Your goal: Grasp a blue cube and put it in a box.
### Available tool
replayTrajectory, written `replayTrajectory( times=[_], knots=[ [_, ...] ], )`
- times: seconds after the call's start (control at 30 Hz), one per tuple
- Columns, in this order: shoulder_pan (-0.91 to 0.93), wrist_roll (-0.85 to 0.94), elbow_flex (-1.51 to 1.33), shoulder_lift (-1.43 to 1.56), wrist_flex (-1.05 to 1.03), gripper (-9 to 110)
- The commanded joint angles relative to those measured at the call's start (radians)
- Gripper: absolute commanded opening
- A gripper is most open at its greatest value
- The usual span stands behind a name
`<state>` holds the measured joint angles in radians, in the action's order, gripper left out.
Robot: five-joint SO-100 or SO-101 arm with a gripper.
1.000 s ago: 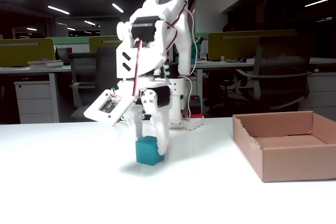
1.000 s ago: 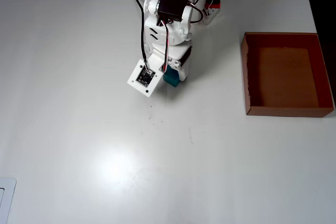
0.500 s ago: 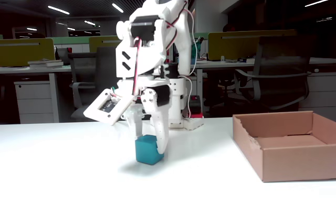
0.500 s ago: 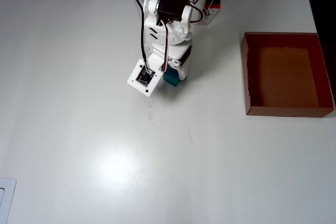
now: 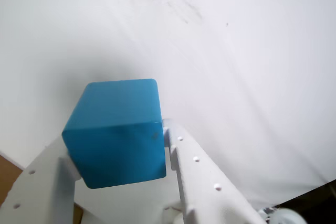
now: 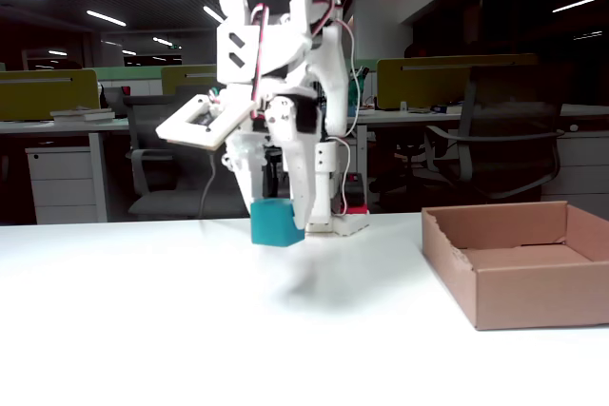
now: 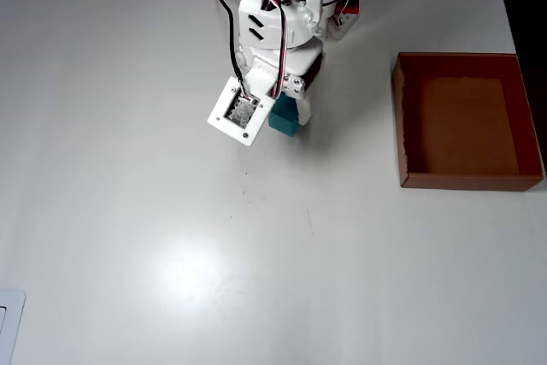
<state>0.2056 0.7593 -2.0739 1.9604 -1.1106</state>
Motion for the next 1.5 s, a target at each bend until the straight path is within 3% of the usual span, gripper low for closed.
replayTrajectory(
  times=[0.0,0.67,1.1,1.47],
  knots=[
    [-0.051,-0.021,0.107,0.046,-0.046,13],
    [-0.578,-0.298,0.417,0.003,-0.29,13],
    [-0.871,-0.442,0.494,-0.179,-0.235,13],
    [-0.976,-0.48,0.568,-0.426,-0.138,13]
  ],
)
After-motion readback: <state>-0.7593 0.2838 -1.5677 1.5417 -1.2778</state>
